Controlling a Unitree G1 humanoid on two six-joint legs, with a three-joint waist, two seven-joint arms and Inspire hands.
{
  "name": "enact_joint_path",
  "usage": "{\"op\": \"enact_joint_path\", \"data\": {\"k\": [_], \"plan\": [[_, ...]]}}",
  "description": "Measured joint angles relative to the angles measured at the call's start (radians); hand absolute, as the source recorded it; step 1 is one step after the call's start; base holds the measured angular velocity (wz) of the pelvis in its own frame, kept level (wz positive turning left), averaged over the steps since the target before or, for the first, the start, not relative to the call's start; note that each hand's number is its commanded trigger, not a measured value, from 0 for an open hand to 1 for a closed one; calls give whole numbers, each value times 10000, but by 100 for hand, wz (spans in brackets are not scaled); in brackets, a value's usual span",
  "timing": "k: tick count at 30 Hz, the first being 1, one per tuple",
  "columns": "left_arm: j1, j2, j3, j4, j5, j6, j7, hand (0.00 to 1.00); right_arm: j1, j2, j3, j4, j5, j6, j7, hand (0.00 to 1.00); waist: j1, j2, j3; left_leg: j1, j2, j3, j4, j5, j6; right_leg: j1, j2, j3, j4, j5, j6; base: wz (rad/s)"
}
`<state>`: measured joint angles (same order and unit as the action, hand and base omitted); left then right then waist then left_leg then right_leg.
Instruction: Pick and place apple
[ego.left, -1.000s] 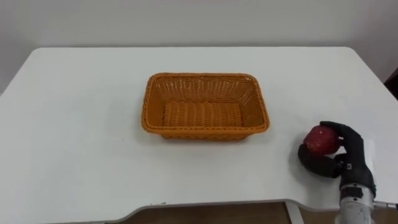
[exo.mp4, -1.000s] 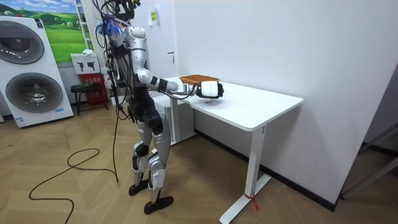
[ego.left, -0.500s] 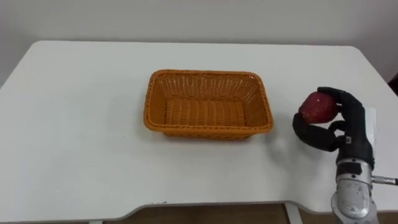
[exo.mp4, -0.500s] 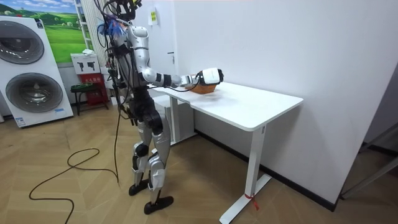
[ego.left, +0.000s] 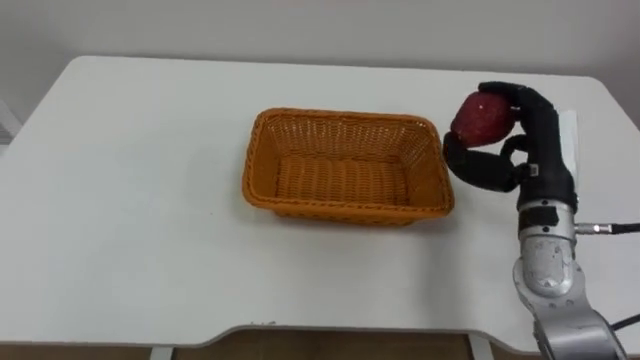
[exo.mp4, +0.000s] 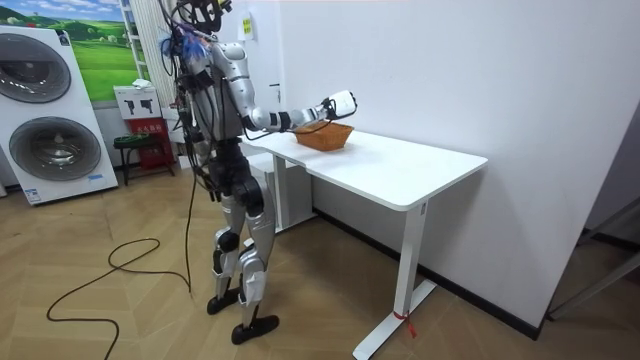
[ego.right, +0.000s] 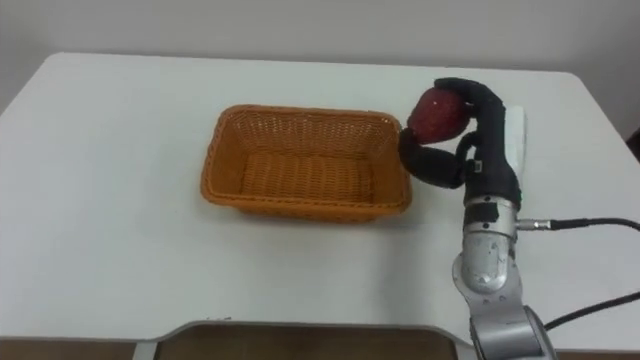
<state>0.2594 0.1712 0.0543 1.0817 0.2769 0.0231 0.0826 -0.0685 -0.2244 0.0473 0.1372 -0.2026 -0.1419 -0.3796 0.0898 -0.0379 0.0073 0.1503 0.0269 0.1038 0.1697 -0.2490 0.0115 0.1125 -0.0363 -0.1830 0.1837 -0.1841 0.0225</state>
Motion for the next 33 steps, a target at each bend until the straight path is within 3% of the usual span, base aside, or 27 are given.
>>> {"op": "enact_joint_path", "data": {"k": [10, 11, 12, 13, 14, 15, 26, 33], "plan": [[-160, 0, -19, -12, 5, 96, -159, 0, -149, -132, 547, 30, -110, 130, 346, 100, 260, 69, 58, -119, -39, -322, 101, 0, 0, 171, -52, -385, -160, 0, 2, 12], [-203, -1, -20, -12, 5, 144, -219, 0, -156, -139, 547, 42, -184, 131, 347, 95, 260, 65, 60, -187, -46, -372, 143, 0, 0, 144, -59, -406, -159, 0, 2, 10], [-231, -1, -28, -11, 5, 150, -264, 0, -220, -143, 571, 91, -296, 131, 375, 86, 270, 63, 62, -208, -47, -384, 149, 1, -1, 126, -58, -411, -161, 0, 2, 7], [-236, -1, -33, -11, 5, 151, -268, 0, -256, -143, 581, 124, -365, 131, 424, 58, 269, 62, 62, -218, -46, -386, 156, 1, -1, 119, -58, -412, -161, 0, 2, 0], [-256, -1, -47, -11, 5, 151, -268, 0, -312, -145, 587, 152, -445, 132, 510, 52, 269, 62, 61, -228, -46, -388, 169, 1, -1, 117, -58, -415, -161, 0, 2, 0], [-288, -1, -53, -12, 5, 151, -268, 0, -328, -148, 588, 152, -477, 132, 564, 0, 272, 57, 58, -235, -46, -399, 173, 1, -1, 117, -58, -424, -159, 0, 2, 0], [-450, 74, -401, -9, -2, 154, -380, 0, -329, -190, 1011, 163, -748, 332, 1042, 0, 420, -102, -24, -156, -51, -473, 190, 1, -1, 186, -63, -415, -137, 0, 2, 0], [-467, 105, -465, -9, -1, 211, -371, 0, -329, -200, 1279, 176, -796, 351, 1111, 0, 433, -121, 62, -163, -58, -515, 301, 1, -1, 257, -75, -453, -128, 1, 1, 1]]}}
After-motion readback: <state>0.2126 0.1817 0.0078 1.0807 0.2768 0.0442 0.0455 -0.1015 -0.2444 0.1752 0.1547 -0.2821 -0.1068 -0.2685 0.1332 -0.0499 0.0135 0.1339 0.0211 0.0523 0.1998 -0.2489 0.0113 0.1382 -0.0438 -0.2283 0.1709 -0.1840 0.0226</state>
